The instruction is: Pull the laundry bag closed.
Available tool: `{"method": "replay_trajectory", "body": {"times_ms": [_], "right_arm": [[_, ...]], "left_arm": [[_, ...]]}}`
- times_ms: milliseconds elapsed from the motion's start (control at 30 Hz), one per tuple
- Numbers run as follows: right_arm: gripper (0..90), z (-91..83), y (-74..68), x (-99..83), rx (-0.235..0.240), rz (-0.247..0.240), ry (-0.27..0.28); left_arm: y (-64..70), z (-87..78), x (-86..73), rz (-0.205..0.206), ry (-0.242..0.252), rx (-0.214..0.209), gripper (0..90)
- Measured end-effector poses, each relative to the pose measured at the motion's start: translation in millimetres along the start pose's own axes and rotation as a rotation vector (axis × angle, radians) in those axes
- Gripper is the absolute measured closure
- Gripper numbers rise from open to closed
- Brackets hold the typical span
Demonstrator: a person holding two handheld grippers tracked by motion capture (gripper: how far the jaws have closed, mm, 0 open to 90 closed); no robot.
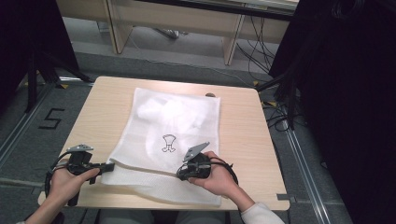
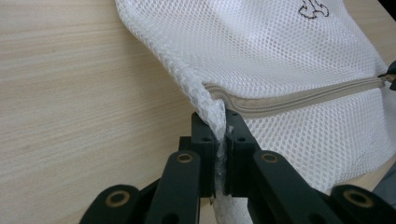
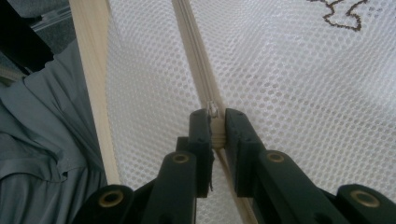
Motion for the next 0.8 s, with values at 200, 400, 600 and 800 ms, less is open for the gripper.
{"method": "replay_trajectory", "body": {"times_ms": [200,400,600,800], "right_arm": [[82.3,-2.1,1.2,-2.9,-0.002,-0.002,-0.005],[82.3,-4.3,2.6,-4.9,-0.002,-0.001,-0.002],[82.3,-6.0,2.0,-6.6,0.0,0.01,-0.007],[82.3,-7.2,3.7,-9.3,-0.004,0.008,-0.005]], "left_arm": [[-0.4,0.0,0.0,-0.001,-0.001,0.001,84.0],[-0.5,0.0,0.0,-0.002,0.0,0.002,84.0],[-0.6,0.2,0.1,-0.003,0.001,0.002,84.0],[-0.9,0.1,0.0,-0.004,0.001,0.003,84.0]]}}
Point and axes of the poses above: each handheld gripper's, and its own axes: z roughly forward along the jaws, x roughly out of its top, y roughly to its right, the point moved 6 cm from there along z, roughly forward along the jaws, and after that the axes turned 7 degrees about -x, right-handed, at the moved point
